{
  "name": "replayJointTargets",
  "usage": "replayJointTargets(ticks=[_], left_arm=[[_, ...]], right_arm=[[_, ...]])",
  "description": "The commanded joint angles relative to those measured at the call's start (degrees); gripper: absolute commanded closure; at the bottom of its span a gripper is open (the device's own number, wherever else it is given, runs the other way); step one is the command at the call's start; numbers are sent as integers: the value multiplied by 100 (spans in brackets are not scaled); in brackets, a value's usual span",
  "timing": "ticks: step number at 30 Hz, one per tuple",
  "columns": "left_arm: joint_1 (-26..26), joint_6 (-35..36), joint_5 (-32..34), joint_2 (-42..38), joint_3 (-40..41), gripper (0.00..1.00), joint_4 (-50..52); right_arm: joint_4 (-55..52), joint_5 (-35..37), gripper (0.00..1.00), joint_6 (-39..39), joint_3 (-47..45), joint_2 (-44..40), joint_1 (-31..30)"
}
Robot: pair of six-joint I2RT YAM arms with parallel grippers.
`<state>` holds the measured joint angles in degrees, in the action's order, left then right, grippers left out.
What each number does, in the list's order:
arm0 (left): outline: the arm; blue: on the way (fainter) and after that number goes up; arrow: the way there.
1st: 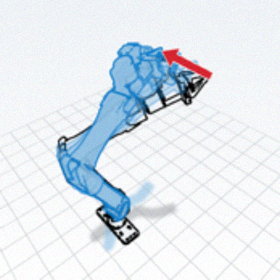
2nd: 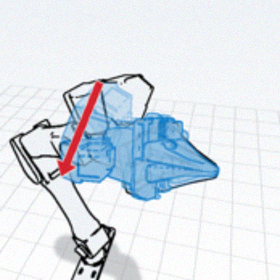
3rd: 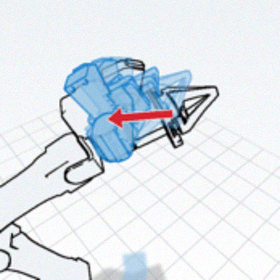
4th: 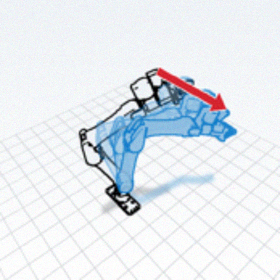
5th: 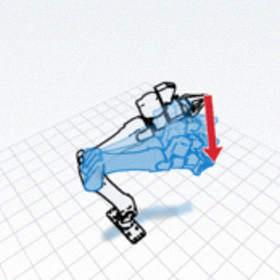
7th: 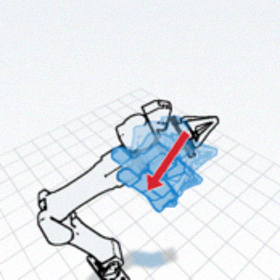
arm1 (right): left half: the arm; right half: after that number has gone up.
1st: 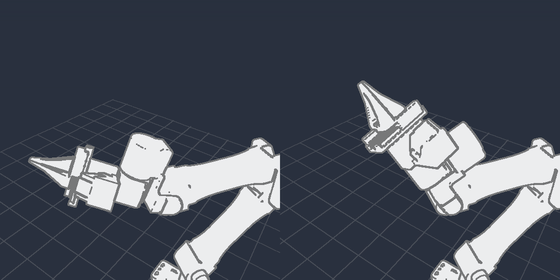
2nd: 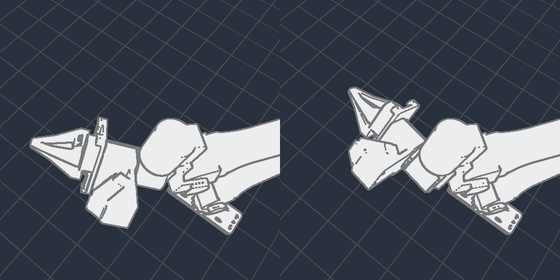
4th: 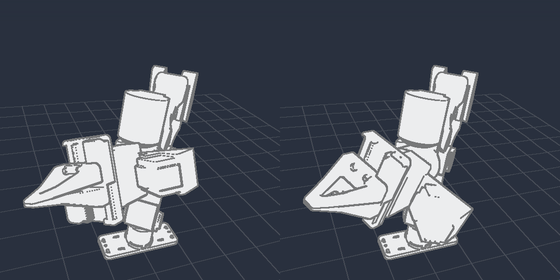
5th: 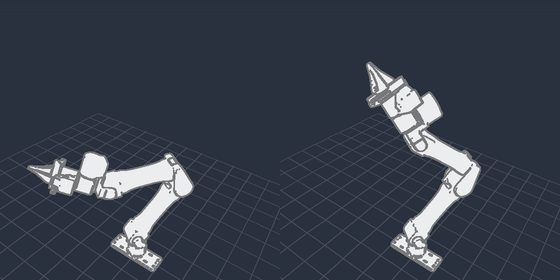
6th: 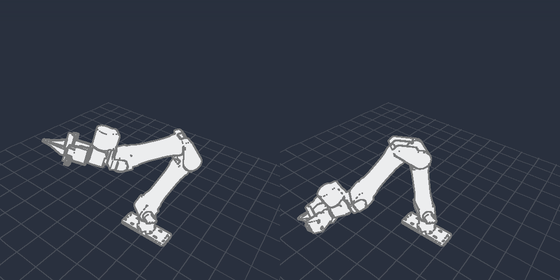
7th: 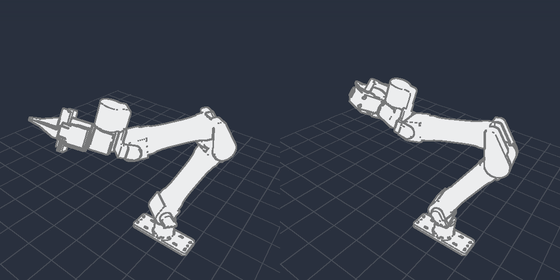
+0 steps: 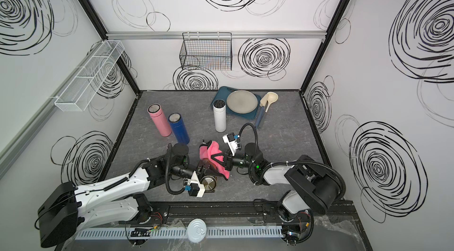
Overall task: Wipe the surface of the thermos
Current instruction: Wipe the dirt from the surface of the thermos.
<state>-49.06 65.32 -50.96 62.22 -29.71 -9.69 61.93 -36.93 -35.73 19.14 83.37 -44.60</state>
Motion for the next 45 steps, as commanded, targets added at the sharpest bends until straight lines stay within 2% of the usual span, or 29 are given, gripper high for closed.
replayJointTargets(ticks=[1, 5, 8, 11, 15, 18, 21, 28, 32, 35, 38, 42, 45], left_arm=[[-118, 36, 269, -285, -62, 100, -1321], [-251, -15, 529, -315, -36, 100, -1419], [-313, -148, 724, -346, 37, 100, -1644], [-367, -480, 1043, -400, 295, 100, -2396], [-432, -1113, 1406, -523, 619, 100, -3276], [-553, -1583, 1836, -570, 753, 100, -3745], [-678, -2161, 2368, -561, 860, 100, -4248], [-806, -4023, 3716, -483, 917, 100, -5261], [-816, -4911, 4307, -497, 912, 100, -5511], [-824, -5360, 4416, -526, 1039, 100, -5799], [-838, -5772, 4761, -595, 1035, 100, -5754], [-838, -6964, 6748, -687, 706, 100, -4998], [-755, -7471, 6677, -775, 246, 100, -3902]], right_arm=[[-359, -239, 100, 119, 433, -275, -234], [-542, -233, 100, 217, 807, -749, -660], [-494, 44, 100, 335, 763, -945, -831], [-289, 331, 100, 208, 417, -733, -608], [459, 267, 100, -277, -64, 74, -42], [635, 74, 100, -365, -30, 342, 48], [422, 132, 100, -315, 60, -67, 38], [-1011, 1180, 100, 239, 128, -1811, -143], [-1296, 1866, 100, 440, -131, -2007, -391], [-1028, 2111, 100, 234, -531, -1909, -292], [-1109, 2369, 100, 247, -778, -2067, -309], [-1660, 2543, 100, 471, -646, -2748, -533], [-2443, 3328, 100, 1075, -165, -3358, -1231]])
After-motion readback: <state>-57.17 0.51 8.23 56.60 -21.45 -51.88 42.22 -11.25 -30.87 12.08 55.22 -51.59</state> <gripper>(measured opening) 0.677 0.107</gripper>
